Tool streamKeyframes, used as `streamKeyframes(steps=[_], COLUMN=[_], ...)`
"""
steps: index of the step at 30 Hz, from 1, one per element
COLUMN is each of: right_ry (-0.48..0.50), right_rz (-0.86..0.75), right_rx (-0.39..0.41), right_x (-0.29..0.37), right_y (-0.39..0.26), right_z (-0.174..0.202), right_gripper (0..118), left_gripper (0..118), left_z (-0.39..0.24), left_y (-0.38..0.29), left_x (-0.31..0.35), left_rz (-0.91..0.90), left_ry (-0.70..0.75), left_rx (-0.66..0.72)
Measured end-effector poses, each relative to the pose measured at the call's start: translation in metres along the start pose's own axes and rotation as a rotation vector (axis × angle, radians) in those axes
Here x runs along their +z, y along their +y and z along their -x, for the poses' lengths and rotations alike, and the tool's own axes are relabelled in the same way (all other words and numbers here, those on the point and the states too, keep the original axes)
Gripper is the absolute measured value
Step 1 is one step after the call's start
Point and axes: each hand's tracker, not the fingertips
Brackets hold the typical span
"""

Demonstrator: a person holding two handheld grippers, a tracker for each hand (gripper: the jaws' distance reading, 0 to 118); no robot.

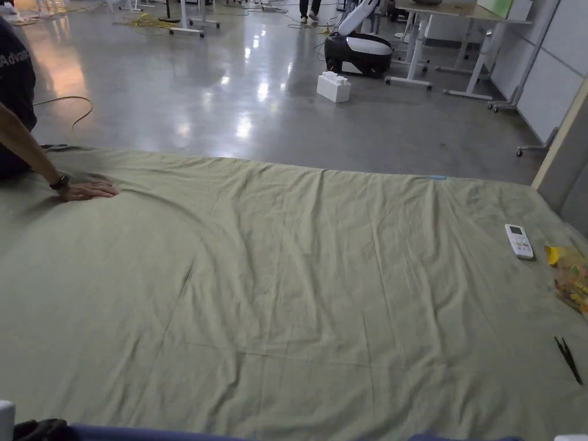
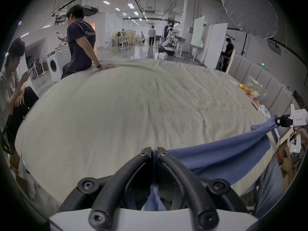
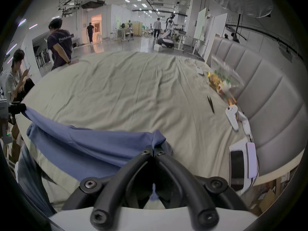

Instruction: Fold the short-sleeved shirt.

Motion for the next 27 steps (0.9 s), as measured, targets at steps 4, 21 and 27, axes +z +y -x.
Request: streamKeyframes(steps=[4, 21, 27], right_ry=[0.001, -0.067, -0.084], right_rz=[0.118, 0.163, -0.220], right_rx=[-0.015, -0.075, -0.109], right_x=[-0.012, -0.019, 0.031], right_y=[-0.037, -0.042, 0.030], right_z=[0.003, 0.019, 0.045], right_gripper=[1, 88, 99], left_gripper=[6, 57, 65], left_z=[-0.015, -0.006, -0.057], left_y=[-0.028, -0.043, 0.025], left_x=[0.009, -0.015, 0.004], left_rz=[0.085, 0.127, -0.121], left_ry=[0.009, 0.067, 0.051], left_rx=[0.013, 0.058, -0.042])
